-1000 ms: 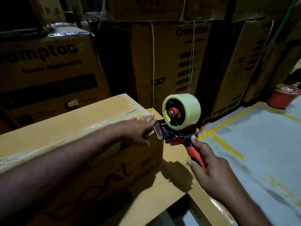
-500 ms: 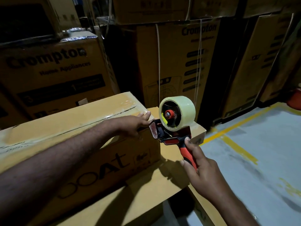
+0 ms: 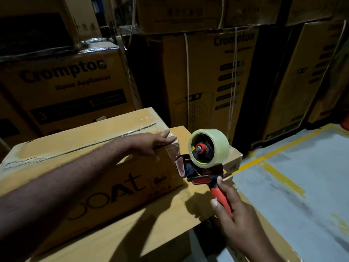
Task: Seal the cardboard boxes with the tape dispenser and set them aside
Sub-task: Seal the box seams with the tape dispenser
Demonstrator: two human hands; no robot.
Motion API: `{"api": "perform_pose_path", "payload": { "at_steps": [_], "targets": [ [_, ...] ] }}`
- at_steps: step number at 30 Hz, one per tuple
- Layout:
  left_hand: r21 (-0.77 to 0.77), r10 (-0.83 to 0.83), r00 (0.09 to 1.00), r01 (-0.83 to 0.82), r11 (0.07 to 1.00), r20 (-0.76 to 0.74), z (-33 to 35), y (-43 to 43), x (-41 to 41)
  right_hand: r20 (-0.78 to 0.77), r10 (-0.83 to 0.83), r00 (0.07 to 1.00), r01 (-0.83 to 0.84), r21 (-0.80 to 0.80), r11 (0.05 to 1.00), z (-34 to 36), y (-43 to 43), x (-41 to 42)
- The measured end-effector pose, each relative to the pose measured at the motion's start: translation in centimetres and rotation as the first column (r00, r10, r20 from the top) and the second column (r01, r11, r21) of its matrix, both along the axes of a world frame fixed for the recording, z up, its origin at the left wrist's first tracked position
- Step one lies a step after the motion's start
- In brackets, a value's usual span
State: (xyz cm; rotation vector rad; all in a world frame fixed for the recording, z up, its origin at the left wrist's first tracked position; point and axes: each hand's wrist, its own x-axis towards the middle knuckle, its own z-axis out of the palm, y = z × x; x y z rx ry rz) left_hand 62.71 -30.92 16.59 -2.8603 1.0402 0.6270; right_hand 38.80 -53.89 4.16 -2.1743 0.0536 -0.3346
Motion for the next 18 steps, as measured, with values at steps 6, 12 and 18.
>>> {"api": "perform_pose_path", "payload": {
  "at_steps": [6,12,18],
  "targets": [
    [-0.059,0.037,0.998,-0.040,0.997,-0.052,0.0,-1.5,-1.6,-0.051,-0.005,0.999,0.001,-0.084,0.996,-0.1,1.5,0.5],
    [-0.231,0.010,0.968,0.049,0.972,0.250,-2.8,-3.9,-2.3,-0.113,-0.092,0.989,0.070,-0.184,0.980,-0.7,1.9,1.1],
    [-0.266,0.090,0.914,0.020,0.964,0.395,-5.1,-3.0,-3.2,-0.159,-0.067,0.985,0.035,-0.197,0.980,-0.3,3.6,2.0]
  ]
}}
